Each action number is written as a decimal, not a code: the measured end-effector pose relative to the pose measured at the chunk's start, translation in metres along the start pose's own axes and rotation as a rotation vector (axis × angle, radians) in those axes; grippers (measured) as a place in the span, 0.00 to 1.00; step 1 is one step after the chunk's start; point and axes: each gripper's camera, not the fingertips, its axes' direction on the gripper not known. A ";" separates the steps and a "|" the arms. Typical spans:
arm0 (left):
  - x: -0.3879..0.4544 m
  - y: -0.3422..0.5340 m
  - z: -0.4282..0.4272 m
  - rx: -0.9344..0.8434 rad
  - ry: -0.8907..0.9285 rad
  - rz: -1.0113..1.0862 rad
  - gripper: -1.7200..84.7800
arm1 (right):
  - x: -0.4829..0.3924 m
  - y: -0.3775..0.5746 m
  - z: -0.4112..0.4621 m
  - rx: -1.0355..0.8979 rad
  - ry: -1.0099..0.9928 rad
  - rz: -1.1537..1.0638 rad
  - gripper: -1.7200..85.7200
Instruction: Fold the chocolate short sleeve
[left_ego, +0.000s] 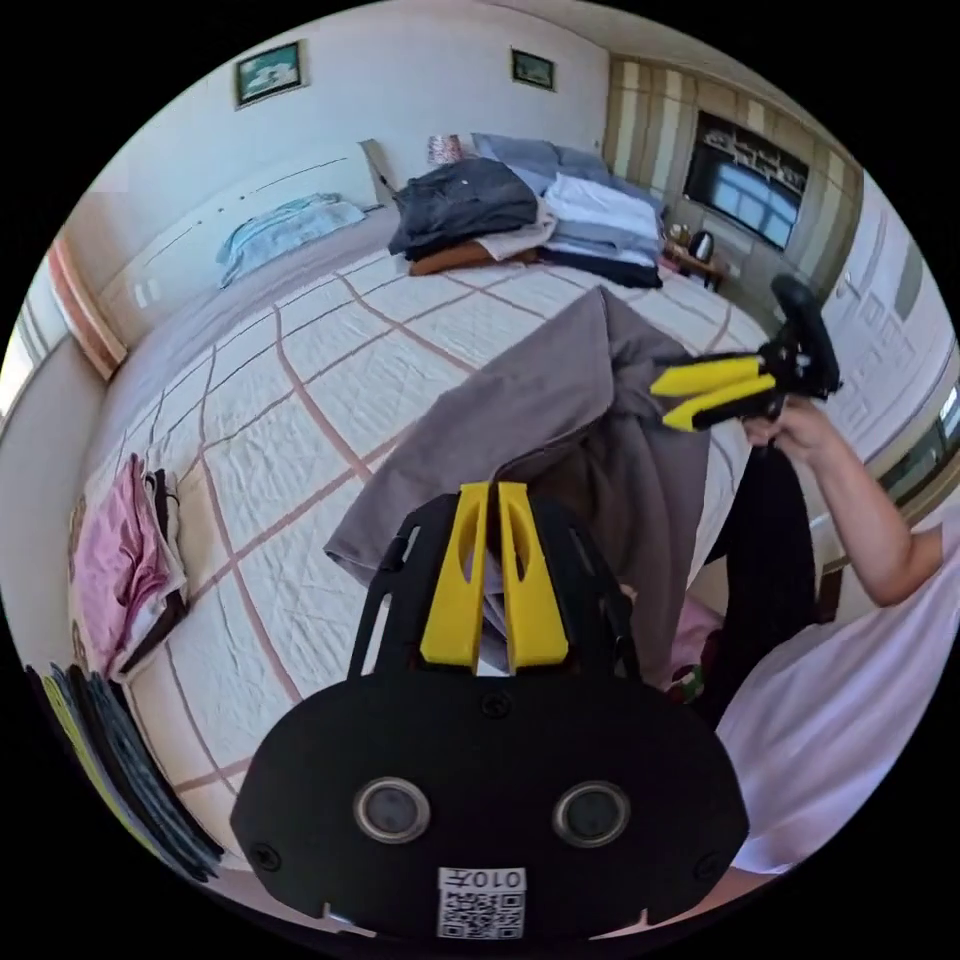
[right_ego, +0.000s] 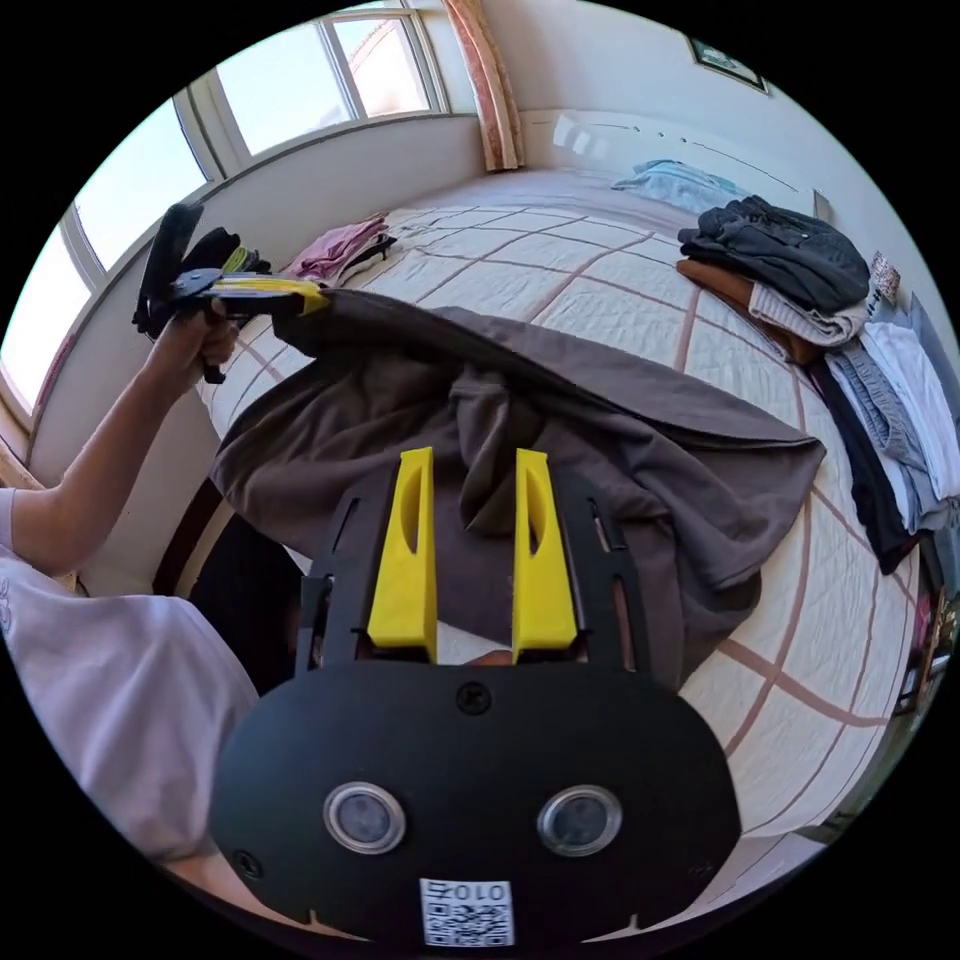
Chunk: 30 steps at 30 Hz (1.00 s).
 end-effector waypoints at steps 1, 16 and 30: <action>-0.029 -0.004 -0.017 0.071 -0.038 -0.115 0.06 | 0.000 -0.007 0.004 -0.013 0.020 0.004 0.14; -0.036 0.060 0.017 -0.038 0.133 -0.224 0.16 | -0.027 0.040 -0.036 0.074 0.060 -0.105 0.06; 0.051 0.003 0.040 -0.076 0.130 0.358 0.19 | -0.027 0.198 -0.050 0.090 -0.012 0.072 0.04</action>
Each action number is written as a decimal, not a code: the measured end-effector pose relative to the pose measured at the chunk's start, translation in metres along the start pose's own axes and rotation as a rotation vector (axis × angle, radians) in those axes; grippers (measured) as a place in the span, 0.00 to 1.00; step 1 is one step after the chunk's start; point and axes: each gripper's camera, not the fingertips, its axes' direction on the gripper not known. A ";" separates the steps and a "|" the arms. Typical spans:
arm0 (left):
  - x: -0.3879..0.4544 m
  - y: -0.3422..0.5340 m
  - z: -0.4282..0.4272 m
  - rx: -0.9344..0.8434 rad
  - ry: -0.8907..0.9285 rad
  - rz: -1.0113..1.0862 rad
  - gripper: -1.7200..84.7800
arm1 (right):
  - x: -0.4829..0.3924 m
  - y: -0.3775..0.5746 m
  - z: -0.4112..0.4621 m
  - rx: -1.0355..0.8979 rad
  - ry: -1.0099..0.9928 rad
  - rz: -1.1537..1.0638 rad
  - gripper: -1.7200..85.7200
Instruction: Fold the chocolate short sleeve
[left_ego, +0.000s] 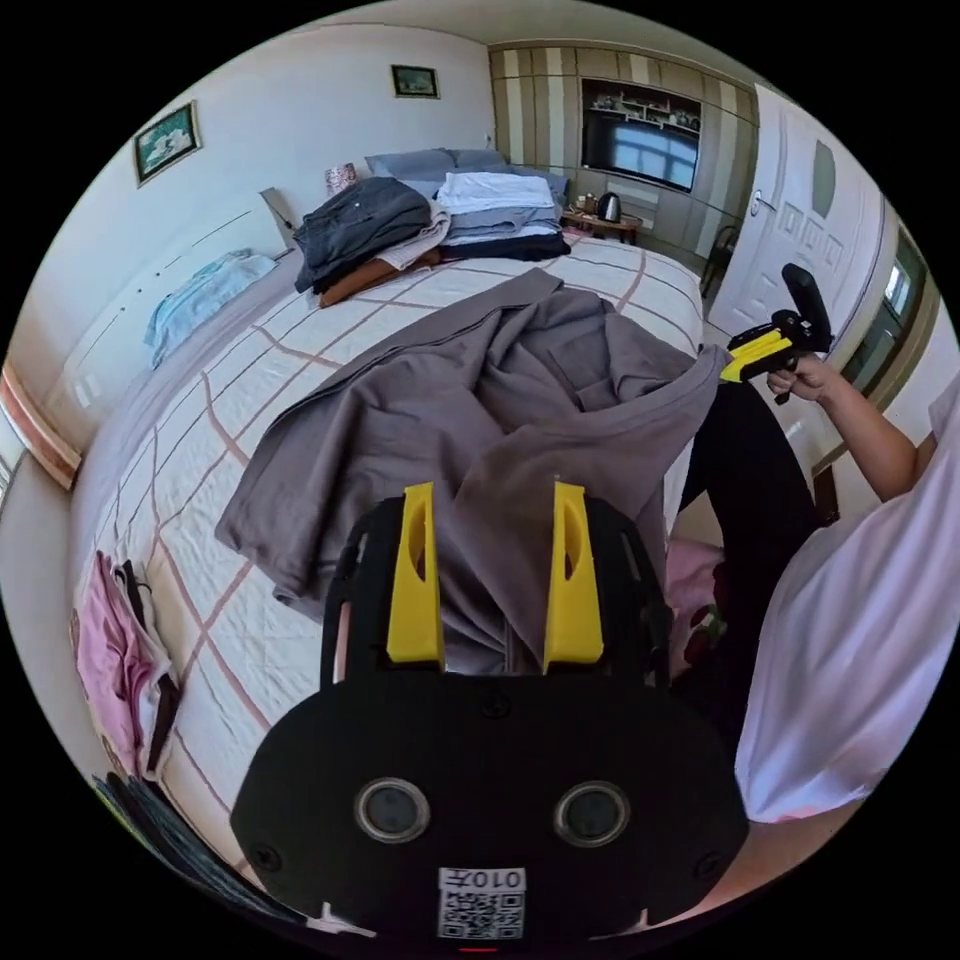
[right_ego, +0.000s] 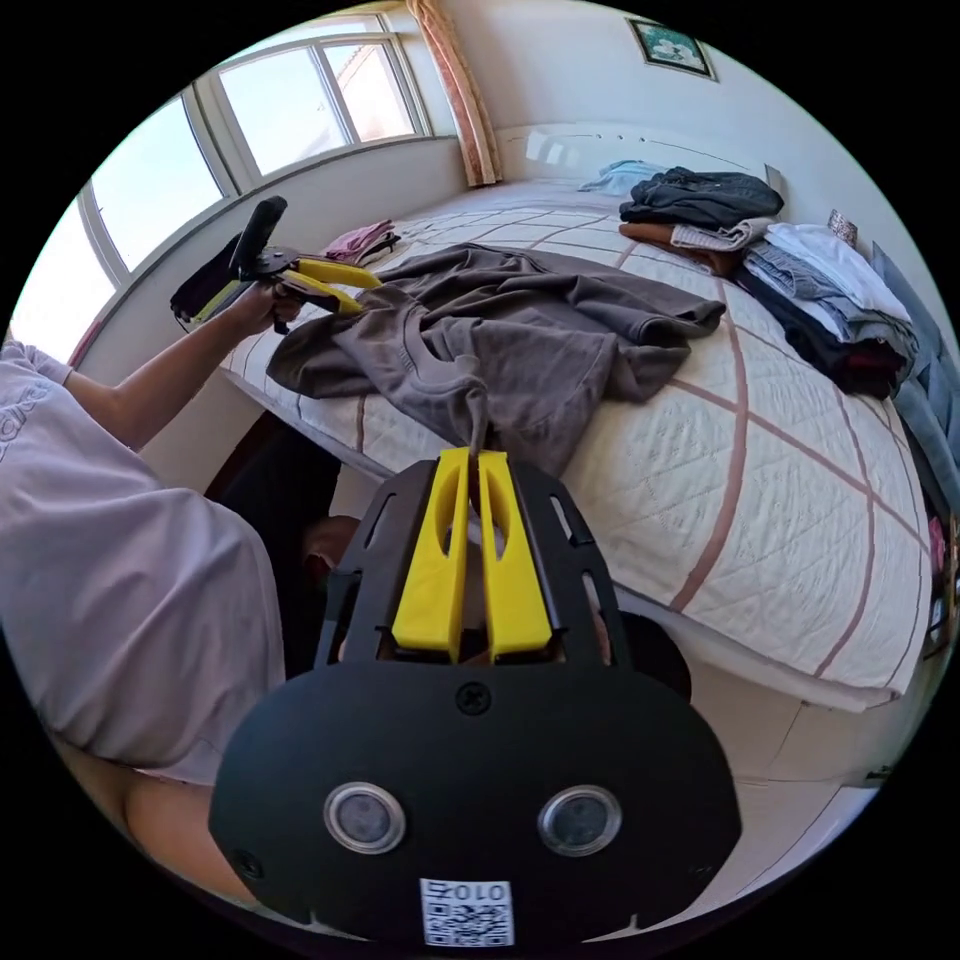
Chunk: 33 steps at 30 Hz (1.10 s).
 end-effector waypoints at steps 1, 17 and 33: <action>-0.005 -0.002 0.008 -0.031 0.073 -0.021 0.19 | -0.005 0.000 0.001 0.015 0.014 0.007 0.04; 0.028 0.036 -0.102 0.306 0.000 -0.177 0.02 | -0.077 0.023 0.014 0.055 0.181 -0.147 0.16; 0.091 0.022 -0.188 0.384 -0.040 -0.185 0.02 | -0.224 0.039 0.046 0.113 0.489 -0.403 0.16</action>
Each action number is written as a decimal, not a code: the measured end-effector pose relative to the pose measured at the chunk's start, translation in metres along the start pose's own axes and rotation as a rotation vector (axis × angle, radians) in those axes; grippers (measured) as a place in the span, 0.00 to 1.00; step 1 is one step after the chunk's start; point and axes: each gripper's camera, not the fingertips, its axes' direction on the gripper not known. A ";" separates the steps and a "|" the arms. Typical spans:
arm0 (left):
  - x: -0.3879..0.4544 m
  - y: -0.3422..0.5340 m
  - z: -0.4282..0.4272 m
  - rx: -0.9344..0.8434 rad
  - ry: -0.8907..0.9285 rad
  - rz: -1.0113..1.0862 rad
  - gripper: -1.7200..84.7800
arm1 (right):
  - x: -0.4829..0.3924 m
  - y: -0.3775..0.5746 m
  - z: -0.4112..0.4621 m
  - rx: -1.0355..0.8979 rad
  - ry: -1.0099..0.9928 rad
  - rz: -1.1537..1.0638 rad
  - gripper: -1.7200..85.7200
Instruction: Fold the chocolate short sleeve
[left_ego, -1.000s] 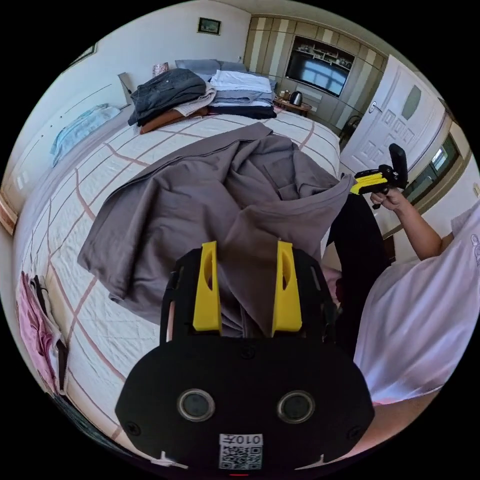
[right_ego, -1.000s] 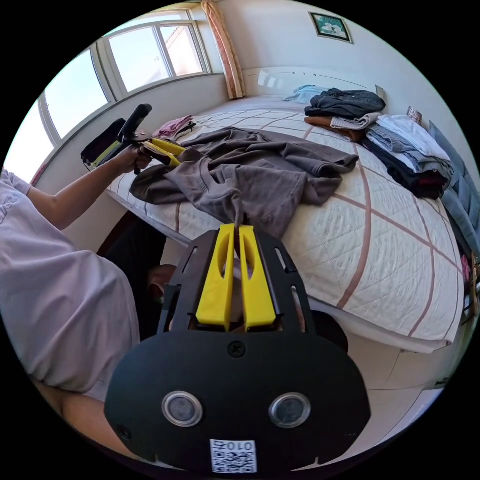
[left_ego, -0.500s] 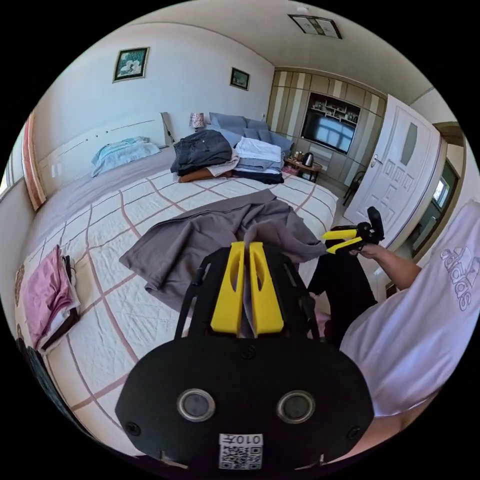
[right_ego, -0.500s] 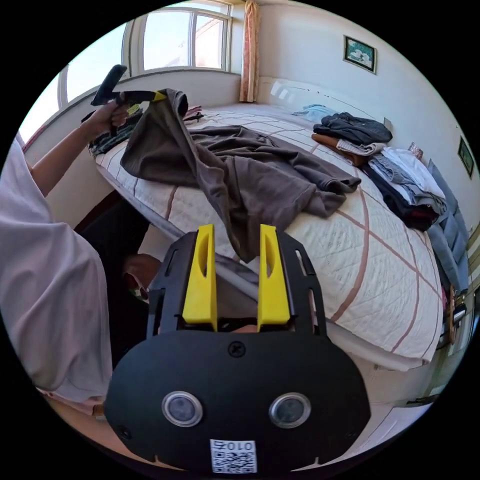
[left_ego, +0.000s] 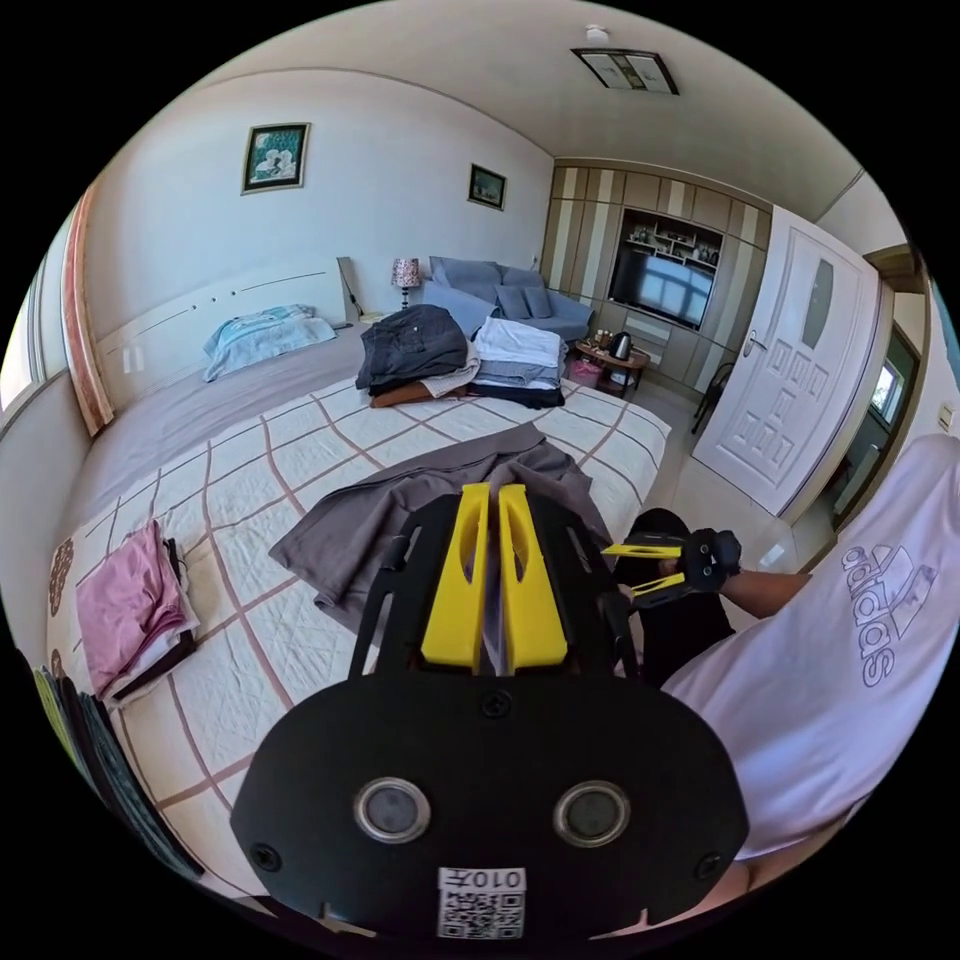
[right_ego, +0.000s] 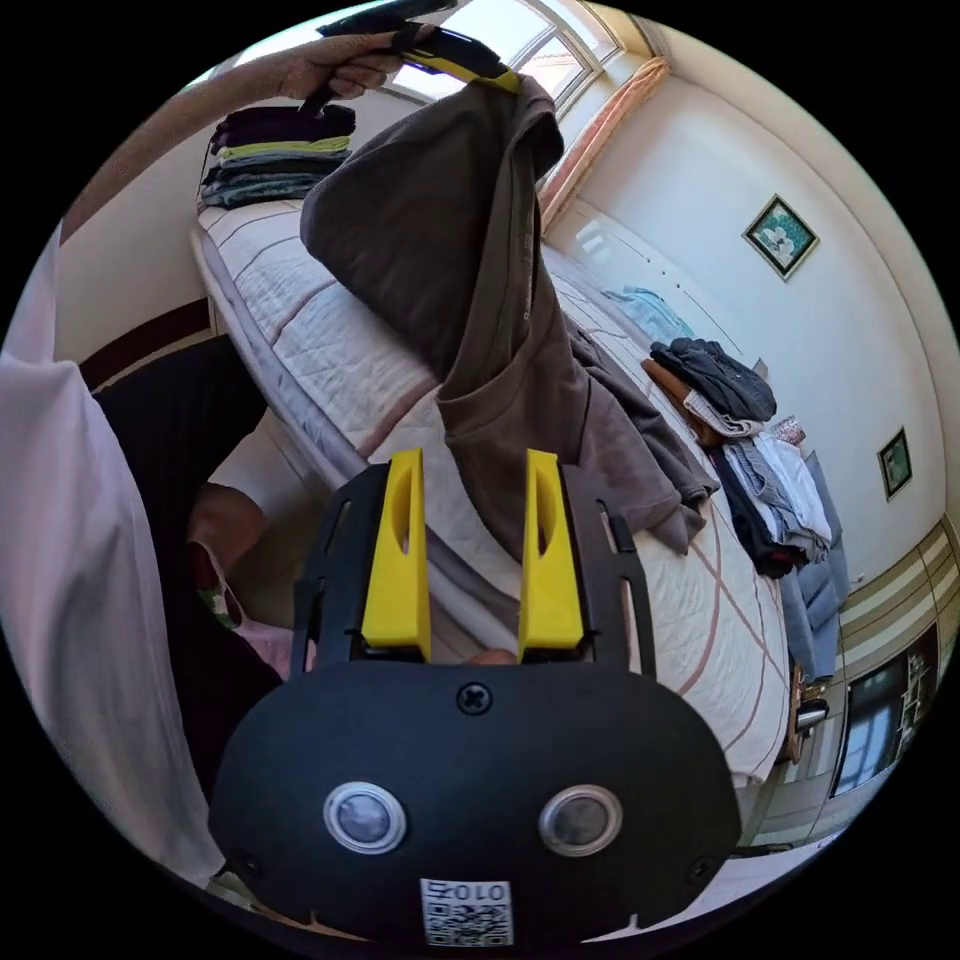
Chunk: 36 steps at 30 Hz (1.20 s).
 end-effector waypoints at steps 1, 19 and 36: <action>0.004 -0.002 -0.006 0.017 0.006 0.002 0.02 | -0.003 0.004 0.000 0.002 0.046 0.007 0.16; 0.055 0.009 -0.162 0.331 -0.072 -0.007 0.02 | 0.234 0.025 -0.223 0.584 -0.223 0.379 0.03; 0.070 -0.059 -0.181 0.239 -0.111 0.070 0.02 | 0.312 -0.065 -0.264 0.358 0.047 0.297 0.03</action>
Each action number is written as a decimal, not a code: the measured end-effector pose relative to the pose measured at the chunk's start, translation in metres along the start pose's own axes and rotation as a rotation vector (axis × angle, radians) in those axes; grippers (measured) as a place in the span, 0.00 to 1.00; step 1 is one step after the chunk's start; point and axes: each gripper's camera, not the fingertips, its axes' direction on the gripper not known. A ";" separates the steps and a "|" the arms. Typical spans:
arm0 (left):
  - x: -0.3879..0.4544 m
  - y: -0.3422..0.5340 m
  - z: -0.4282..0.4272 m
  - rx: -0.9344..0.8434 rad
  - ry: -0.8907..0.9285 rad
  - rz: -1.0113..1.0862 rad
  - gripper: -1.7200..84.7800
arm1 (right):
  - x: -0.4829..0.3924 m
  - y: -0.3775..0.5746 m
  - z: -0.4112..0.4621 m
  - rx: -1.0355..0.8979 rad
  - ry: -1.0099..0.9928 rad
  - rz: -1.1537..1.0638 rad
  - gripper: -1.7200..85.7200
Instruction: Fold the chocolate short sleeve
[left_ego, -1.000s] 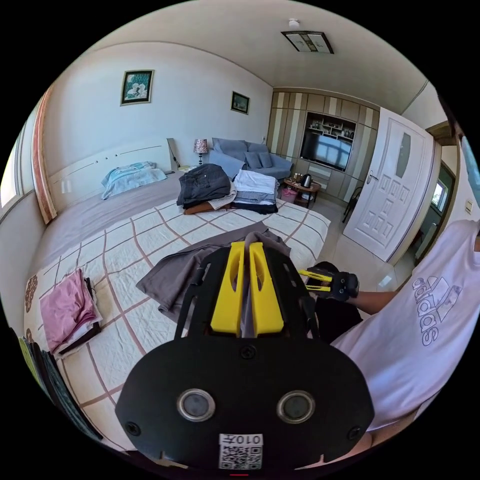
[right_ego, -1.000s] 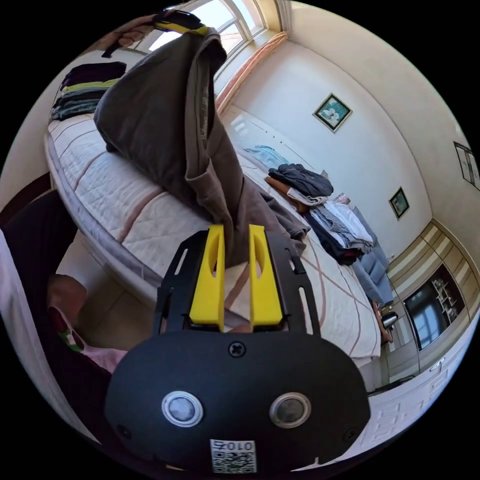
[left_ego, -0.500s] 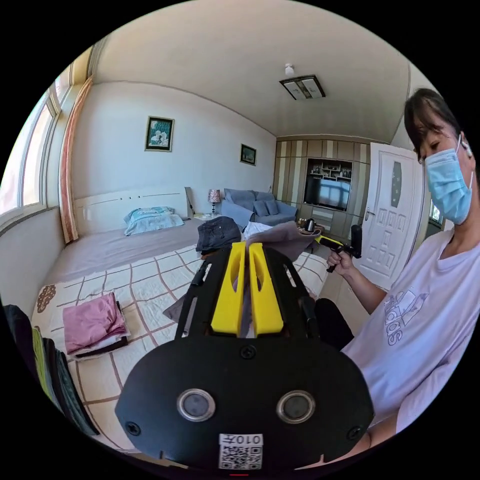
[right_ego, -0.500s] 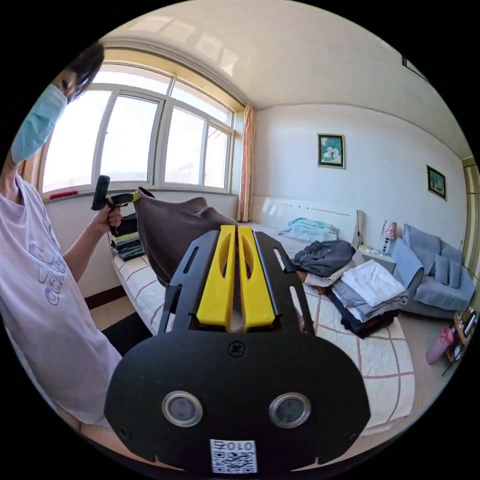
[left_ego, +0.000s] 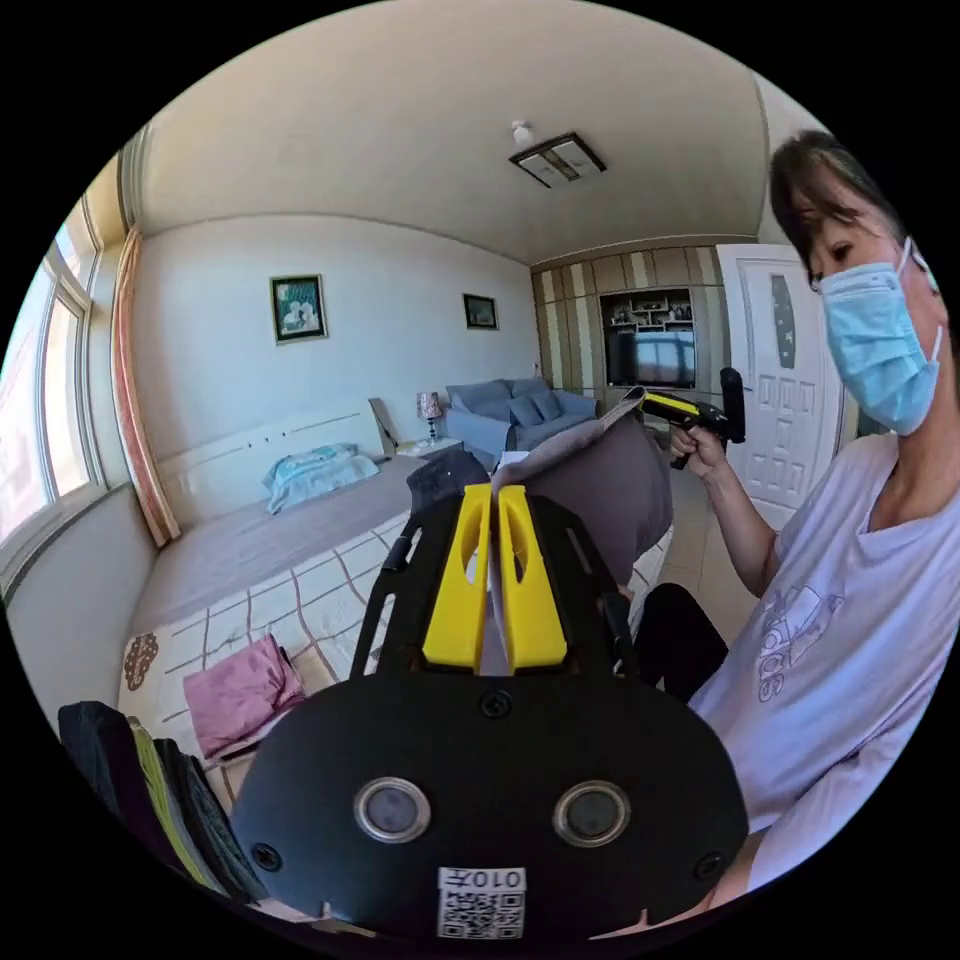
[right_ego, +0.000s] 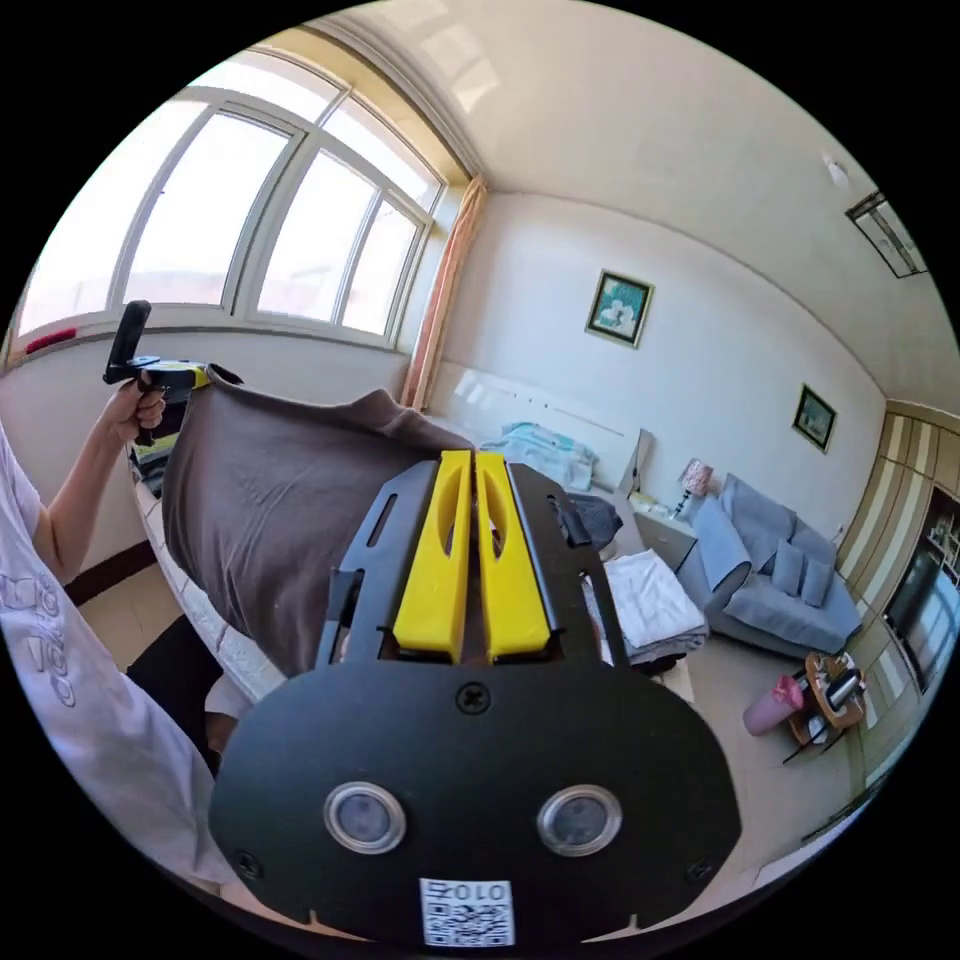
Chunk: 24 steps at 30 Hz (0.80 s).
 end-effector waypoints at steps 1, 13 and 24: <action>-0.039 -0.003 0.043 -0.070 0.063 -0.076 0.02 | 0.026 -0.012 0.061 -0.106 -0.094 0.040 0.03; -0.063 -0.248 -0.041 0.167 -0.310 0.217 0.02 | 0.128 -0.238 -0.025 0.339 -0.042 0.016 0.03; -0.038 -0.059 -0.001 0.013 -0.144 0.238 0.02 | 0.041 -0.038 0.074 0.036 -0.196 -0.014 0.03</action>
